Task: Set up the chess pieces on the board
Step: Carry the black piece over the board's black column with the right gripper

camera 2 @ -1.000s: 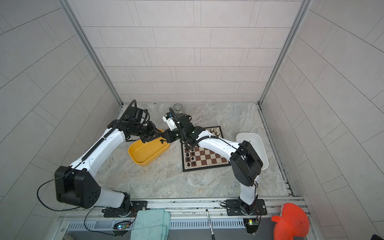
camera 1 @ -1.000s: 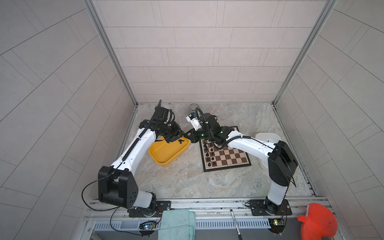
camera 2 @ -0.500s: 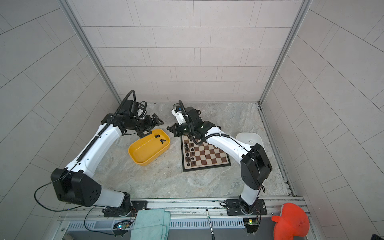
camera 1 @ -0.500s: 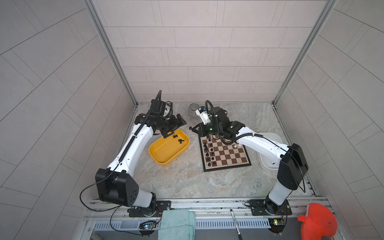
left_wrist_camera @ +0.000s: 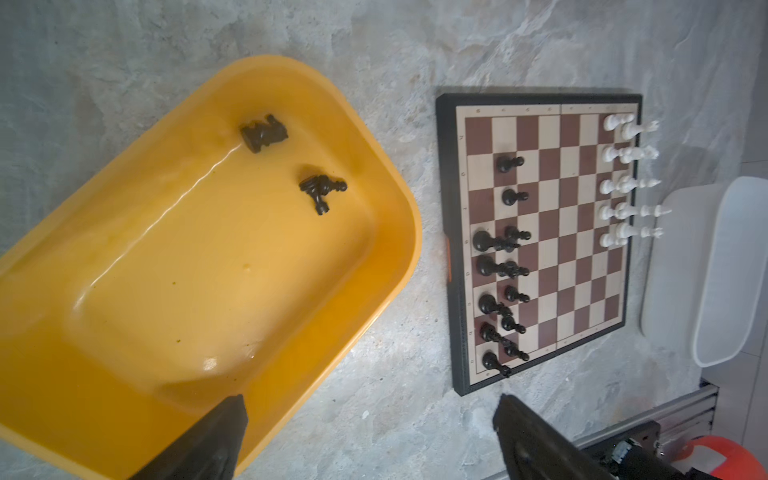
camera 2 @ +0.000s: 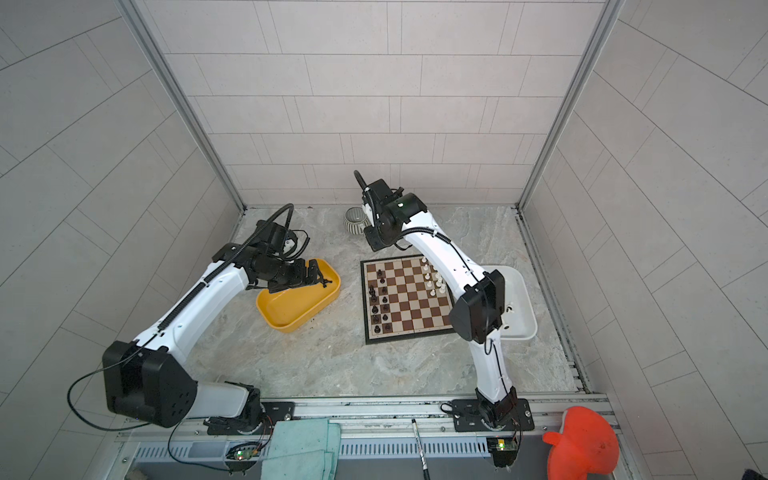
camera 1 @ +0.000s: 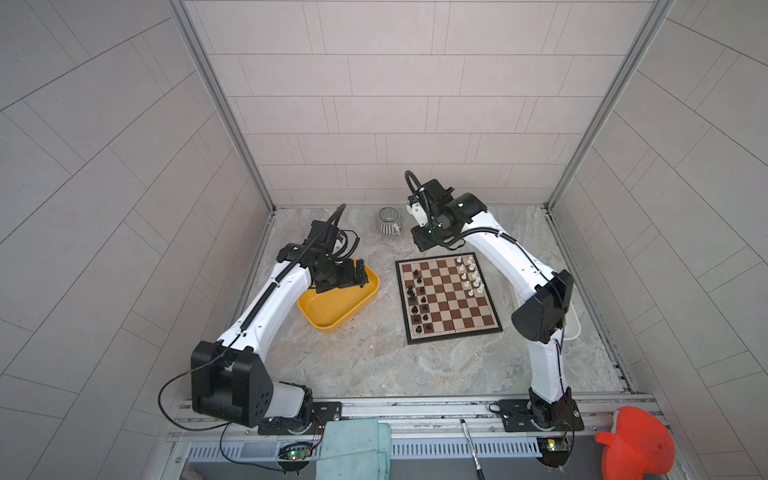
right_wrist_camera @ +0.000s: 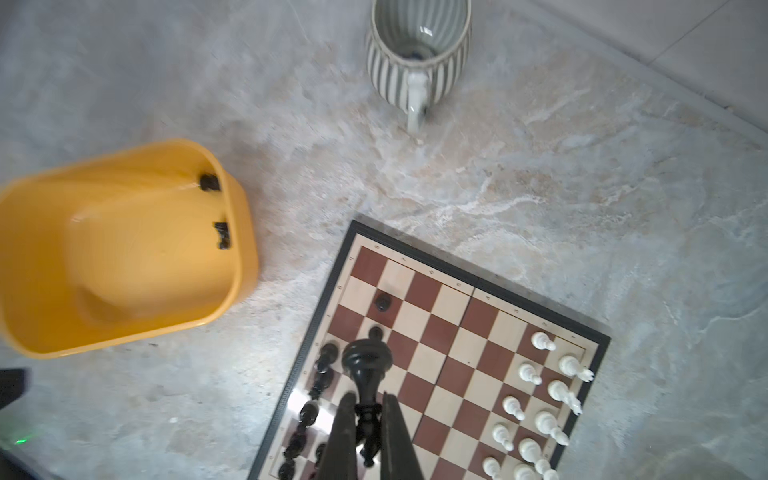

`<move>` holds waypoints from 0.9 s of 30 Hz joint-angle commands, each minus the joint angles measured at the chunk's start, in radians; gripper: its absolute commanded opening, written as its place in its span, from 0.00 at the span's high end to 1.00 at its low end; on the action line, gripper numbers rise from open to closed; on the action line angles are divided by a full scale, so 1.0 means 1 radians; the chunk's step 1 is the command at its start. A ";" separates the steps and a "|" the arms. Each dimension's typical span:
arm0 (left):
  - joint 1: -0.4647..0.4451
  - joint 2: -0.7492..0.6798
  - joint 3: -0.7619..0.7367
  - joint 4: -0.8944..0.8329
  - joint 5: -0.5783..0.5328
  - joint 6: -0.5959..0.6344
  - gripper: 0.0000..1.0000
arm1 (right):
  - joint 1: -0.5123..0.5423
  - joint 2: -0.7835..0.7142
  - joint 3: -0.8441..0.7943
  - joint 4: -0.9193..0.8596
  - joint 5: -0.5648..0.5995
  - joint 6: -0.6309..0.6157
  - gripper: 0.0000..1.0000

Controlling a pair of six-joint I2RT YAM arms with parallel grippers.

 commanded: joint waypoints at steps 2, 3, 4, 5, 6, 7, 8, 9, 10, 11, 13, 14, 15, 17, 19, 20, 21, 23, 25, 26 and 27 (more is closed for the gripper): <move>-0.010 -0.026 -0.060 0.011 -0.079 0.036 0.00 | 0.014 0.190 0.253 -0.322 0.089 -0.089 1.00; -0.009 -0.024 -0.069 0.011 -0.089 0.043 0.00 | 0.016 0.212 0.269 -0.321 0.086 -0.091 1.00; -0.009 -0.024 -0.075 0.012 -0.101 0.046 0.00 | 0.018 0.222 0.264 -0.304 0.082 -0.094 1.00; -0.010 -0.025 -0.086 0.018 -0.109 0.049 0.00 | 0.022 0.233 0.256 -0.285 0.084 -0.093 1.00; -0.009 -0.026 -0.096 0.027 -0.111 0.049 0.00 | 0.027 0.243 0.250 -0.270 0.085 -0.091 1.00; -0.009 -0.027 -0.108 0.038 -0.106 0.046 0.00 | 0.033 0.254 0.250 -0.261 0.085 -0.092 1.00; -0.008 -0.025 -0.118 0.047 -0.093 0.040 0.00 | 0.039 0.267 0.250 -0.254 0.082 -0.092 1.00; -0.007 -0.024 -0.122 0.052 -0.070 0.036 0.00 | 0.046 0.278 0.250 -0.246 0.080 -0.088 1.00; -0.008 -0.024 -0.125 0.056 -0.055 0.034 0.00 | 0.051 0.287 0.250 -0.241 0.075 -0.080 1.00; -0.008 -0.024 -0.128 0.061 -0.043 0.031 0.00 | 0.058 0.298 0.250 -0.237 0.071 -0.078 1.00; -0.007 -0.030 -0.130 0.063 -0.039 0.031 0.00 | 0.070 0.317 0.250 -0.239 0.068 -0.077 1.00; -0.007 -0.034 -0.130 0.062 -0.040 0.030 0.00 | 0.075 0.328 0.249 -0.240 0.067 -0.074 1.00; -0.008 -0.036 -0.131 0.062 -0.038 0.031 0.00 | 0.080 0.337 0.247 -0.240 0.062 -0.072 1.00; -0.007 -0.038 -0.133 0.063 -0.032 0.028 0.00 | 0.089 0.354 0.247 -0.240 0.055 -0.072 1.00; -0.007 -0.039 -0.131 0.064 -0.026 0.028 0.00 | 0.093 0.367 0.247 -0.237 0.052 -0.072 1.00; -0.008 -0.040 -0.131 0.063 -0.027 0.029 0.00 | 0.093 0.372 0.247 -0.234 0.048 -0.072 1.00; -0.008 -0.041 -0.131 0.063 -0.026 0.028 0.00 | 0.094 0.375 0.247 -0.231 0.043 -0.071 1.00; -0.008 -0.041 -0.131 0.063 -0.023 0.029 0.00 | 0.095 0.380 0.247 -0.227 0.040 -0.070 1.00; -0.007 -0.038 -0.128 0.064 -0.019 0.029 0.00 | 0.095 0.387 0.247 -0.228 0.037 -0.069 1.00; -0.006 -0.038 -0.128 0.065 -0.016 0.028 0.00 | 0.096 0.393 0.247 -0.230 0.033 -0.069 1.00; -0.006 -0.040 -0.128 0.065 -0.015 0.028 0.00 | 0.096 0.399 0.247 -0.232 0.033 -0.070 1.00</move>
